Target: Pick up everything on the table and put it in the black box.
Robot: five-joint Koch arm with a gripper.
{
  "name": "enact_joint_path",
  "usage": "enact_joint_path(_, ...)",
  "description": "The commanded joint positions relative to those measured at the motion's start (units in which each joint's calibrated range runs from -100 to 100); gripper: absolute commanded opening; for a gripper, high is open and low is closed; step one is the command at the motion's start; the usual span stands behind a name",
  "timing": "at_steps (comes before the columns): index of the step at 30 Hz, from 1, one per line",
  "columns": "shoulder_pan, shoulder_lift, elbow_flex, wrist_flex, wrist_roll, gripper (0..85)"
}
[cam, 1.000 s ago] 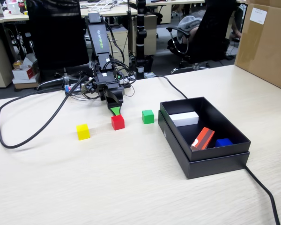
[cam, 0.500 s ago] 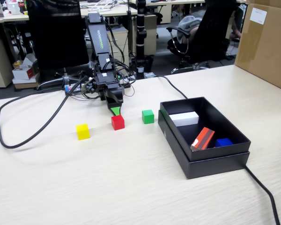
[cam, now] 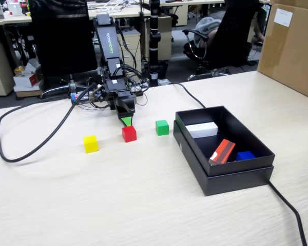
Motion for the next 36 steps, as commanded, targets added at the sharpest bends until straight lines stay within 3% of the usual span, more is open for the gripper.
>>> enact_joint_path(1, 0.0, 1.0, -0.4, 0.8, -0.2, 50.0)
enact_joint_path(36, -0.6, 0.0, -0.4, -0.8, -0.2, 48.5)
